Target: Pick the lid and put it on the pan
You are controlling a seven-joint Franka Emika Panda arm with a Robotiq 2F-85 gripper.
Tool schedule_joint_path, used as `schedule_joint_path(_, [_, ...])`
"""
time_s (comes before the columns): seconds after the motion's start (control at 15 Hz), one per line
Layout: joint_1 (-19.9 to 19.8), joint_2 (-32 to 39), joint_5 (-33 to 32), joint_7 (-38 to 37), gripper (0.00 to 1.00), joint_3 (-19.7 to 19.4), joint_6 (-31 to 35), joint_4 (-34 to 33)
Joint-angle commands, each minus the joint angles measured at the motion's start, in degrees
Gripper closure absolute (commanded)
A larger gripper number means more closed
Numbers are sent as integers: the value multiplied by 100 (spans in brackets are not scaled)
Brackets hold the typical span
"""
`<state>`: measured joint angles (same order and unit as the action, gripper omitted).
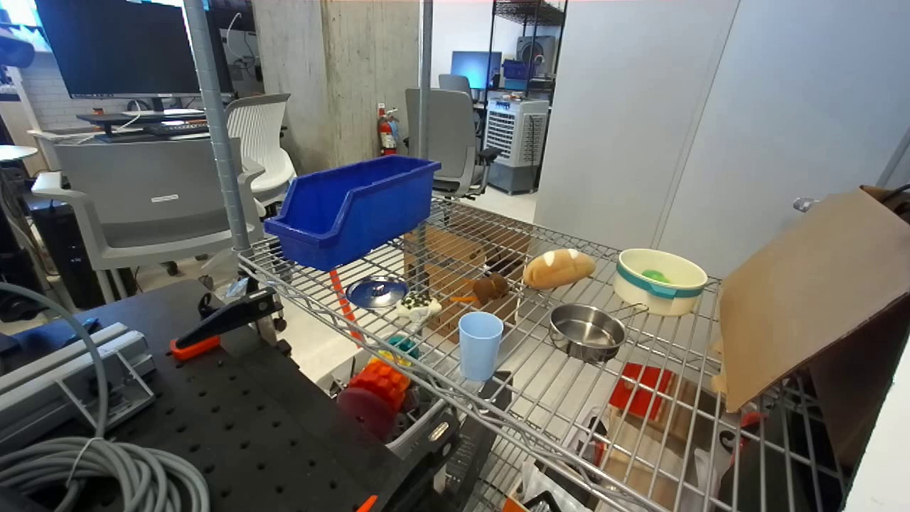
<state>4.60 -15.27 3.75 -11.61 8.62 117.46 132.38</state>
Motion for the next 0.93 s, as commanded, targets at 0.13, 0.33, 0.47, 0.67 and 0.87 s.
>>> schedule_joint_path(0.13, [41, 272, 46, 52, 0, -47, 46, -104])
schedule_joint_path(0.33, [18, 799, 42, -19, 0, -51, 484, -154])
schedule_joint_path(0.47, [17, 1248, -48, -250, 0, -23, 1073, -126])
schedule_joint_path(0.67, [73, 1957, -117, -568, 0, -39, 1872, -128])
schedule_joint_path(0.87, [143, 2688, -175, -879, 0, -145, 2568, -140])
